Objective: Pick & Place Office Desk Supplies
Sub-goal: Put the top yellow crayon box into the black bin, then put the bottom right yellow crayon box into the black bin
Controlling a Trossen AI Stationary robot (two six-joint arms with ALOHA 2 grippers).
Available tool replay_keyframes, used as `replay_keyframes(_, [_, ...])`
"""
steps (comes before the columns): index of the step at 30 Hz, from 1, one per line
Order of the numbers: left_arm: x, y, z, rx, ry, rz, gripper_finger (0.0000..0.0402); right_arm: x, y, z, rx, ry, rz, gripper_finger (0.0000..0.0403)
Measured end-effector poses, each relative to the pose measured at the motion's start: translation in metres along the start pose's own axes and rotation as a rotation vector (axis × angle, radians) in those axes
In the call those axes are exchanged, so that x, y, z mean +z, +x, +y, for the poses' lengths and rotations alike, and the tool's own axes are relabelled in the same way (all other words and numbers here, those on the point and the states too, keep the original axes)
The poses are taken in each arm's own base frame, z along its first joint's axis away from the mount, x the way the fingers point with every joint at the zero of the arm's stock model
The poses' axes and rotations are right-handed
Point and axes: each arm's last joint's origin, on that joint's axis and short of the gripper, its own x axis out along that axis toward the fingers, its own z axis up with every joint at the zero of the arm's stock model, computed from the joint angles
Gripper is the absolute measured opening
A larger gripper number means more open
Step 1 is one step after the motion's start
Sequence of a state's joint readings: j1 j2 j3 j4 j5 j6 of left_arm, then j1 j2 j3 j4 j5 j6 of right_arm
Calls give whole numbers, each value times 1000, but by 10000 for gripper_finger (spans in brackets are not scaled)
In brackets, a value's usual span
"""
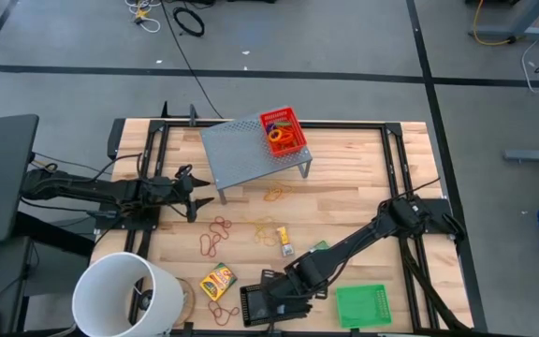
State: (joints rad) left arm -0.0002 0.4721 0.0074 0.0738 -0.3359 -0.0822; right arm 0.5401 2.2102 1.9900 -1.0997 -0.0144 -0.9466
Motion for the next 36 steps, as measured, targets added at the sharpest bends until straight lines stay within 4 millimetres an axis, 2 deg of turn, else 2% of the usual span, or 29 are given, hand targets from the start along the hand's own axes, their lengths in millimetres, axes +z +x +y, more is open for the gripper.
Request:
replay_keyframes(6, [0, 0, 0, 0, -5, 0, 262, 4, -19, -1, -88, 2, -11, 220])
replay_keyframes(13, [0, 0, 0, -3, -6, 2, 262, 2, -35, 3, -139, 124, 26, 220])
replay_keyframes(18, [0, 0, 0, -8, -5, 3, 262, -7, -36, 8, -114, 367, 124, 220])
replay_keyframes(23, [0, 0, 0, -8, -5, 3, 262, -18, -36, 9, -101, 740, 168, 210])
replay_keyframes(26, [0, 0, 0, -8, -5, 3, 262, -21, -36, 11, -103, 901, 191, 197])
replay_keyframes(32, [0, 0, 0, -8, -4, 3, 262, -19, -31, 16, -132, 1084, 233, 168])
replay_keyframes(36, [0, 0, 0, -9, -3, 3, 262, -20, -12, 28, -127, 1166, 297, 167])
